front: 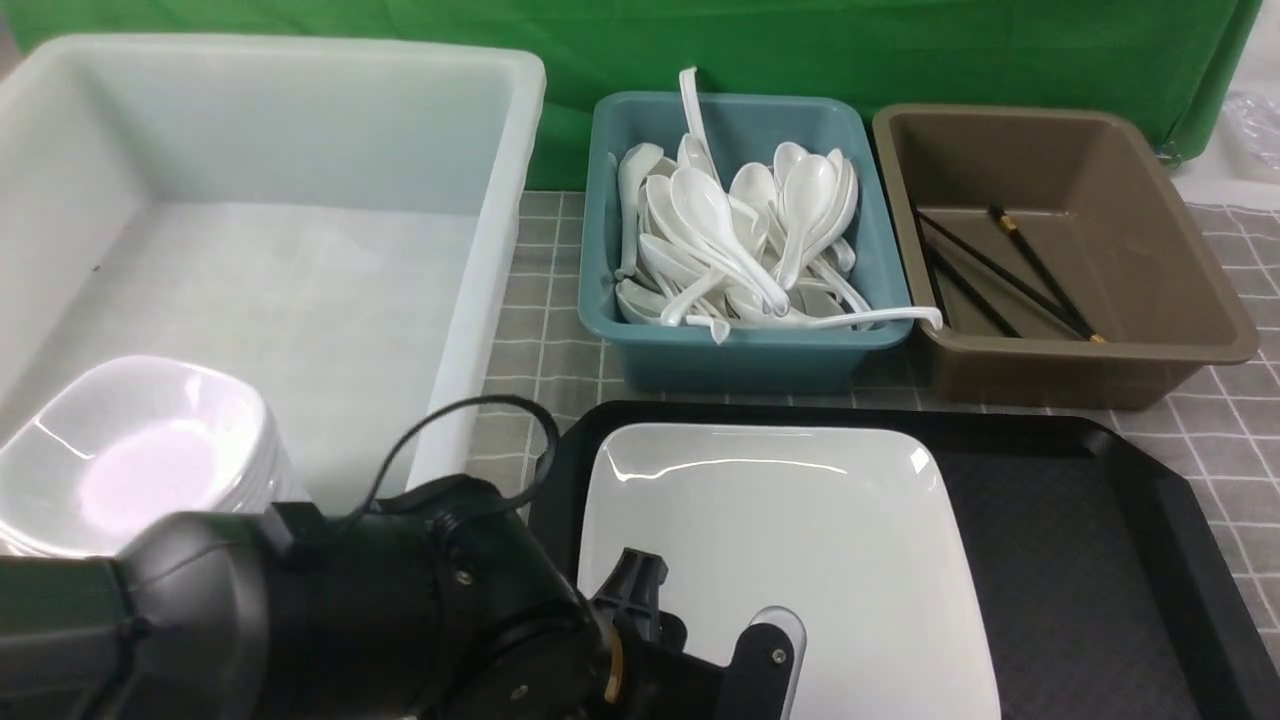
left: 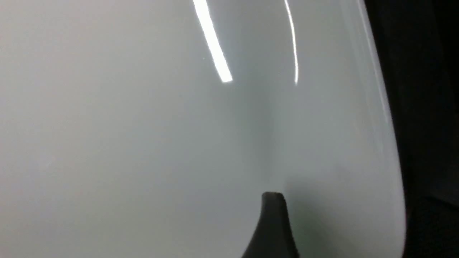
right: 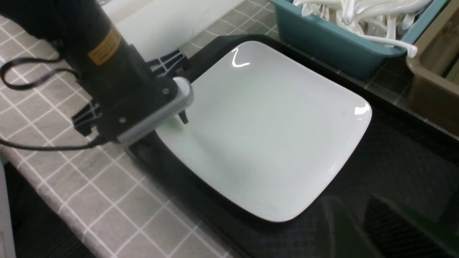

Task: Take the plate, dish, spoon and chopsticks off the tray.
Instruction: Use the left arm to grab a plate from the dinner plate, then use the left arm to put the plate into the large storage box on the left

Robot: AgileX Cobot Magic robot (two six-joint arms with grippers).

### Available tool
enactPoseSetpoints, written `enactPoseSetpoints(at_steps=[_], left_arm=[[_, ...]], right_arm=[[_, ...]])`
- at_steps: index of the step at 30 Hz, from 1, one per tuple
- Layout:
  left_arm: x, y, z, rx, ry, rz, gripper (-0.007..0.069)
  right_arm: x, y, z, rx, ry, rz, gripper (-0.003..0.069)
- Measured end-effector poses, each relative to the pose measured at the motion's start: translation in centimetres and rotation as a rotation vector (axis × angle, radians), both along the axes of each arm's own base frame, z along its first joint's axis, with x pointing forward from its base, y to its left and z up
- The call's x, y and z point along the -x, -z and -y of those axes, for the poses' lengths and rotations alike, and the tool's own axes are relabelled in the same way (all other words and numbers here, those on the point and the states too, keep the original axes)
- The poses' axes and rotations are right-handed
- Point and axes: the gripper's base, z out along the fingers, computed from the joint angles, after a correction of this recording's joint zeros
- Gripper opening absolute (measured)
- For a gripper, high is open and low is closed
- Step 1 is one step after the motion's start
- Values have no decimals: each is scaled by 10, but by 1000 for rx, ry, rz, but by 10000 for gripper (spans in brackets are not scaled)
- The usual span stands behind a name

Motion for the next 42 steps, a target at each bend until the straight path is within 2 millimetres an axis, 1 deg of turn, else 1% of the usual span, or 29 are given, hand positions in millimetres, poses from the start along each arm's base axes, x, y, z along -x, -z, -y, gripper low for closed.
enactPoseSetpoints(at_steps=[6,12,14,16,17,18,19,20,22,26,28,29,30,31,33,34,36,37,38,39,41,42], left_arm=[[-5,9,0,-34,-24,26,444],[-8,13,2,-38,-35,37,440],[-9,15,2,-46,-33,40,422],[-10,17,4,-51,-39,46,389],[-10,18,4,-51,-47,46,360],[-11,18,4,-51,-54,46,354],[-11,19,4,-52,-60,47,314],[-11,18,6,-45,-46,62,251],[-9,18,8,-40,-24,74,222],[0,9,11,-31,-20,77,205],[16,-9,13,3,-22,82,150],[25,-22,14,38,-20,92,112],[26,-24,14,44,-20,94,112],[38,-43,12,96,-19,106,73],[53,-64,7,149,-18,105,46],[59,-72,4,170,-17,103,38],[73,-95,-4,251,-7,105,29],[77,-103,-9,280,-9,106,29],[82,-116,-17,328,-12,111,29],[83,-117,-18,335,-15,110,31],[89,-130,-29,384,-25,113,32],[92,-141,-38,433,-24,131,31]], right_arm=[[0,0,0,-8,6,-7,156],[0,0,0,-9,6,-8,156],[0,0,0,-9,6,-8,156],[0,0,0,-9,5,-9,156],[0,0,0,-9,5,-9,157],[0,0,0,-9,5,-9,157],[0,0,0,-10,6,-9,156],[0,0,0,-11,5,-10,156],[0,0,0,-11,5,-10,156],[0,0,0,-11,5,-10,156],[0,0,0,-11,5,-9,156],[0,0,0,-13,5,-7,156],[0,0,0,-14,4,-7,156],[0,-1,-1,-24,4,-1,156],[-1,-3,-2,-51,4,10,156],[-1,-4,-3,-69,7,14,155],[-2,-7,-4,-98,7,27,142],[-2,-7,-4,-111,9,29,128],[-2,-8,-5,-120,11,32,100],[-3,-8,-6,-120,11,33,96],[-5,-8,-7,-118,18,33,48],[-7,-8,-8,-116,32,27,31]])
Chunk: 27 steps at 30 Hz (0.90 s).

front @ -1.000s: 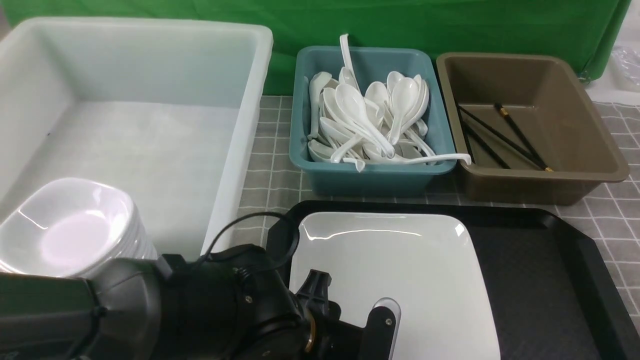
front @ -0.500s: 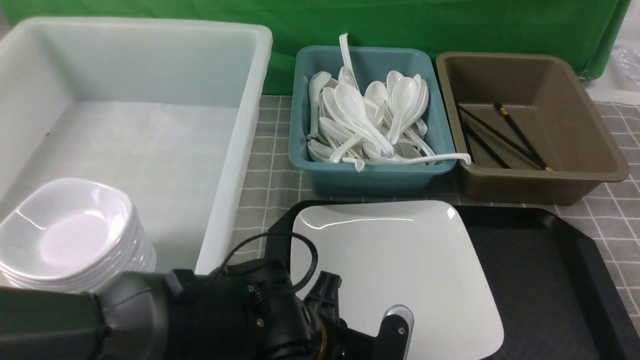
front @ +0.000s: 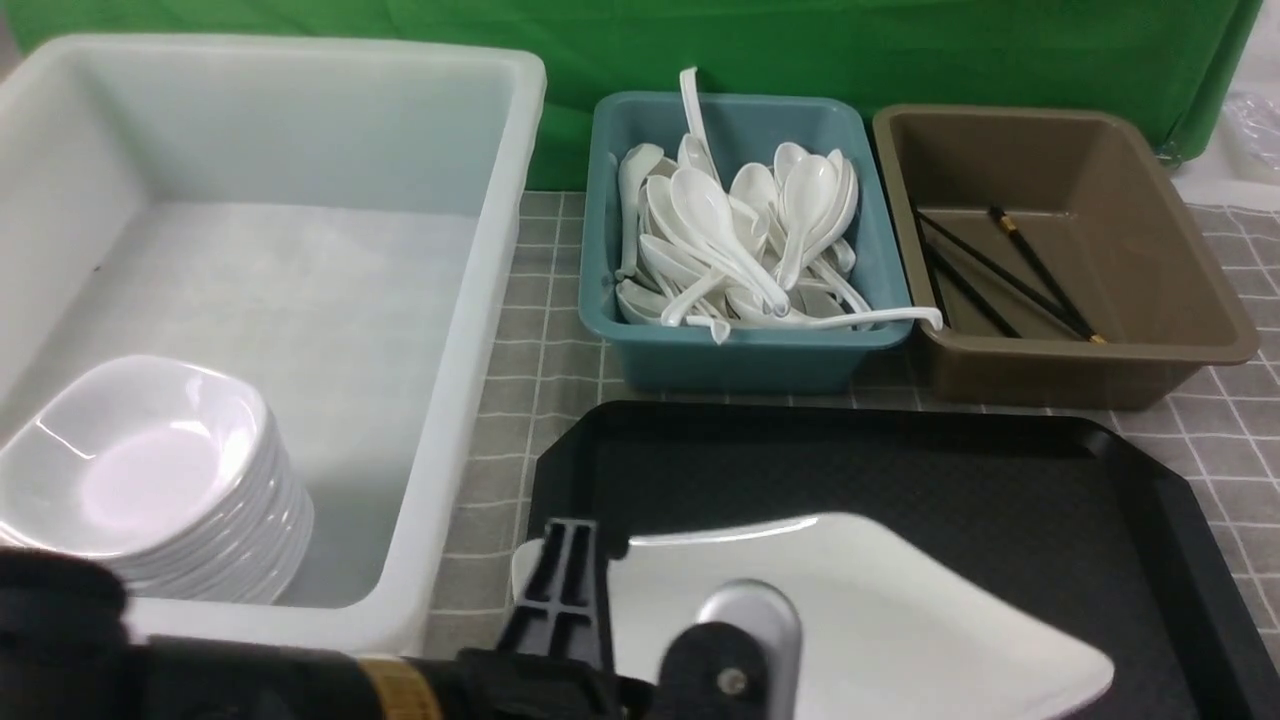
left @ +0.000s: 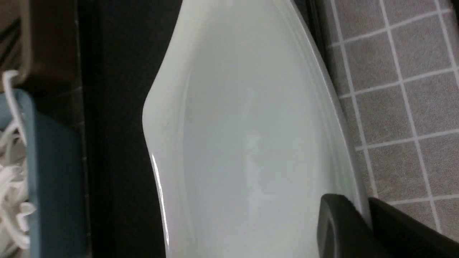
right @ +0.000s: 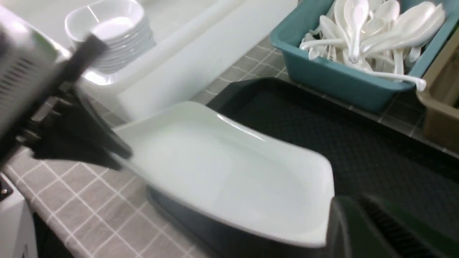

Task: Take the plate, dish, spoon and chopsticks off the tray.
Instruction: Use the left arm to put the plate into the large storage box on the left

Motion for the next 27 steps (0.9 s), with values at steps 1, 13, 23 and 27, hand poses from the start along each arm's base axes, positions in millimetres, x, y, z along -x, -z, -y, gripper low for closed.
enactPoseSetpoints(at_steps=[1,13,23,27], left_arm=[[0,-1,-1,6,0,2,31],[-10,-94,-63,199,-277,320,31],[-101,-65,-97,25,-650,236,34],[-151,-48,-133,10,-776,240,36]], right_arm=[[0,0,0,1,2,0,31],[-10,-22,-8,-46,66,-31,24],[-39,-40,-49,16,4,3,24],[-48,-41,-65,63,-54,1,24]])
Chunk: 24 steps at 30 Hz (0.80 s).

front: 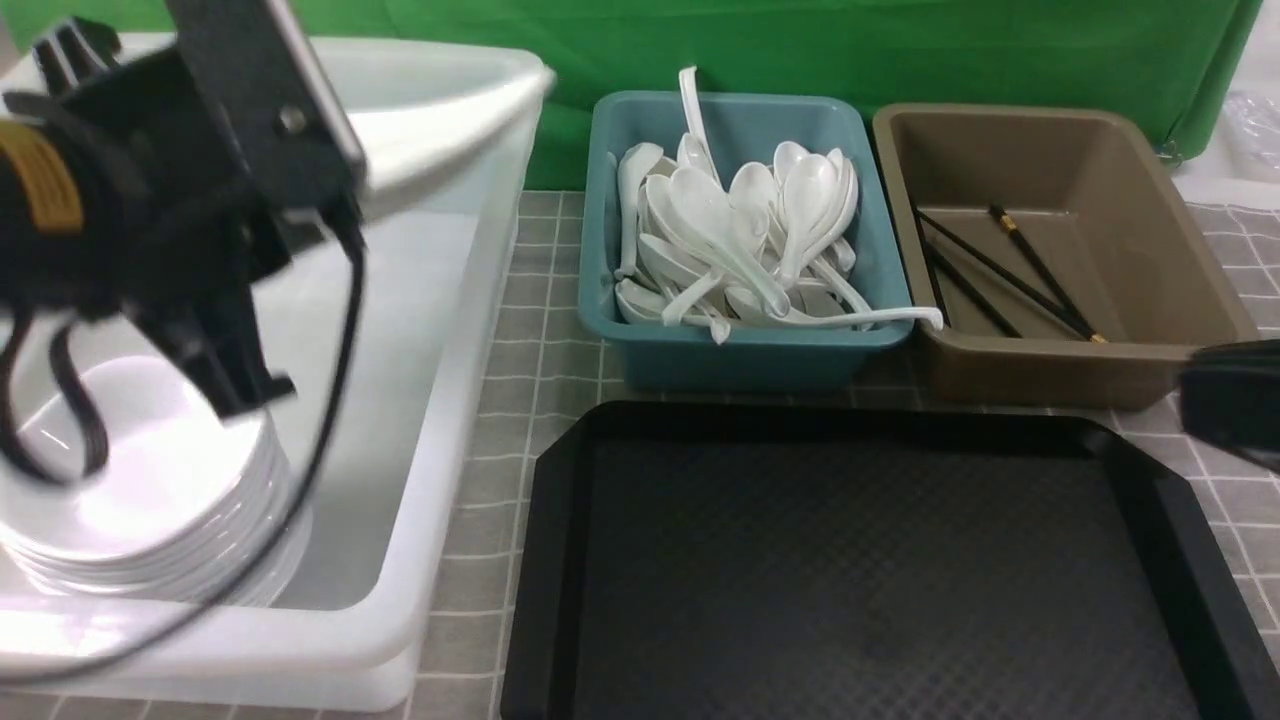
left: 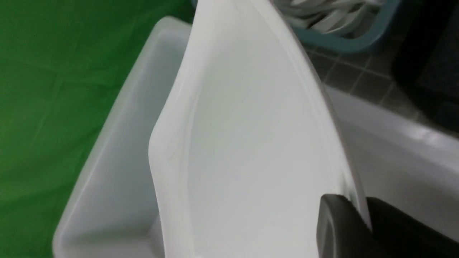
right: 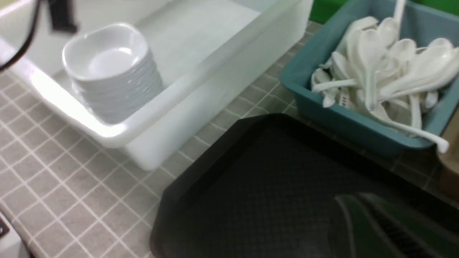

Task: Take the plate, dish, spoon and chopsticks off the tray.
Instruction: Use the left arm to put the plate into the large storage box on the left

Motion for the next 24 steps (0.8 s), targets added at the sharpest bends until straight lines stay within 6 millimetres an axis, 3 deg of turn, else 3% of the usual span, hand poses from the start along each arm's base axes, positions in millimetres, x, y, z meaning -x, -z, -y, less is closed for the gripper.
enactPoseSetpoints(at_steps=[3,4,9,17,24], left_arm=[[-18,10,-16,-47,-43,-6,36],[-34,23,-30,-90,-76,-40,34],[-64,53,-46,-131,-121,-139,34],[-126,94,-47,-135,-160,-252,34],[-159,112,-45,-140,-176,-303,38]], right_arm=[[-1,2,-4,18,-20,-2,24],[-2,3,-5,27,-31,-2,25],[-2,3,-6,36,-39,2,30],[-1,7,-4,98,-54,-7,38],[-1,7,-3,105,-55,-9,53]])
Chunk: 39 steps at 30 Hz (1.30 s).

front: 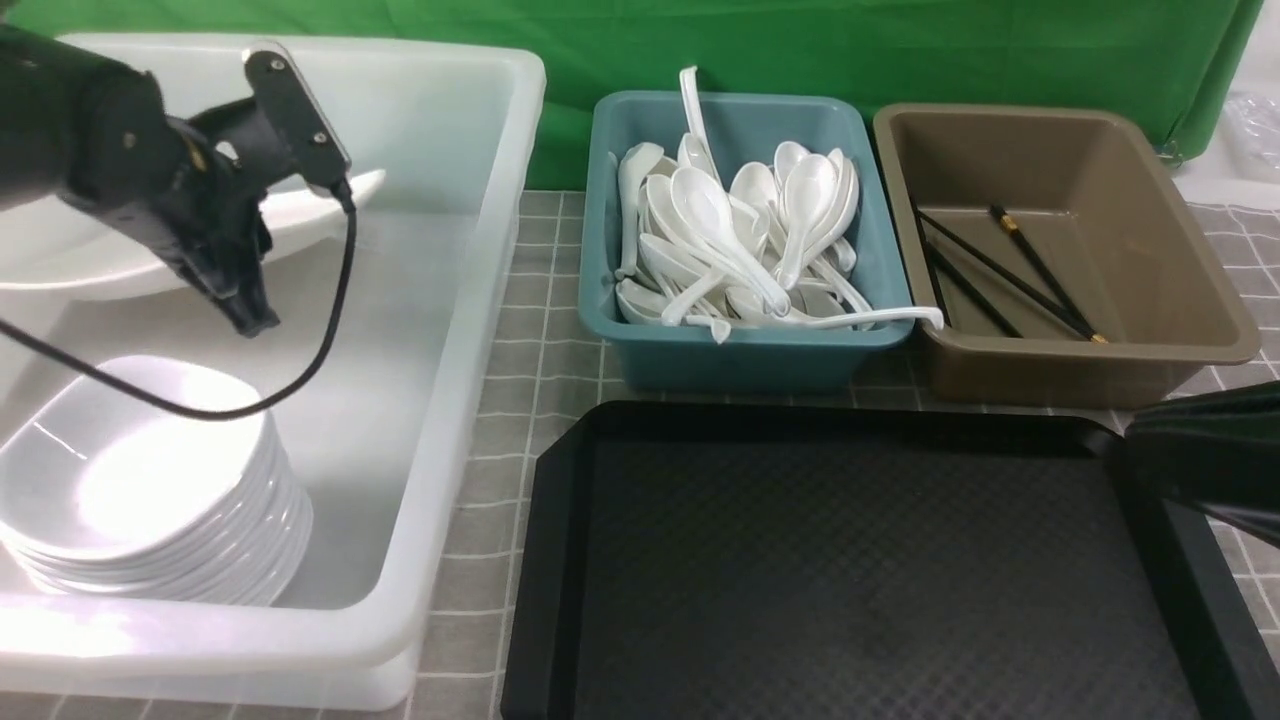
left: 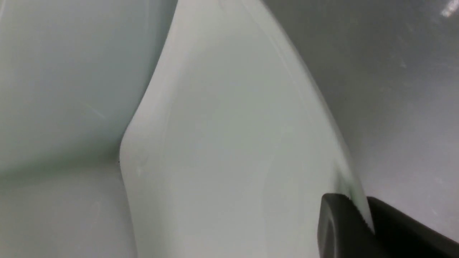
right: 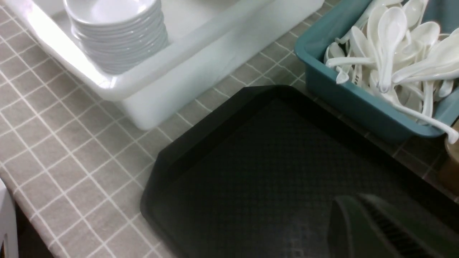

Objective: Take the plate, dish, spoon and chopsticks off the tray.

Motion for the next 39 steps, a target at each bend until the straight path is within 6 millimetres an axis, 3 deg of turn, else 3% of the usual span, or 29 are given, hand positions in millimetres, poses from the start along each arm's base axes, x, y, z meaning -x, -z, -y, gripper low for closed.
enactPoseSetpoints(at_steps=[5,12,14,15,18,21,25,28,31,32,33,34,35,36,37,39], left_arm=[[-2,4,1,-8,10,-15,93],[4,7,3,44,-24,-88,299],[5,7,2,44,-25,-97,328],[8,7,2,45,-33,-121,379],[14,4,3,69,-51,-157,428],[19,-3,6,122,-71,-171,442],[38,-43,17,337,-133,-106,363],[68,-85,33,466,-101,-16,183],[120,-130,57,609,-1,125,39],[123,-133,58,622,5,144,31],[142,-141,63,676,33,175,17],[173,-147,69,764,75,209,6],[190,-147,70,807,91,228,4],[189,-147,70,808,90,235,3],[214,-146,69,864,115,277,1],[239,-136,64,926,124,334,1]], right_arm=[[0,1,1,12,3,-12,56],[1,2,1,19,4,-18,69],[1,2,1,17,4,-16,70],[1,2,1,16,4,-15,71],[1,2,1,15,3,-15,75],[1,1,1,15,2,-13,78],[1,1,1,15,2,-13,87],[1,1,1,15,2,-13,91],[1,2,1,17,3,-15,91],[1,2,1,17,3,-15,92],[1,2,1,19,3,-16,94],[1,2,1,20,4,-18,96],[1,2,1,20,4,-18,97],[1,2,1,20,4,-18,97],[1,2,1,20,4,-18,98],[1,2,1,20,5,-20,99]])
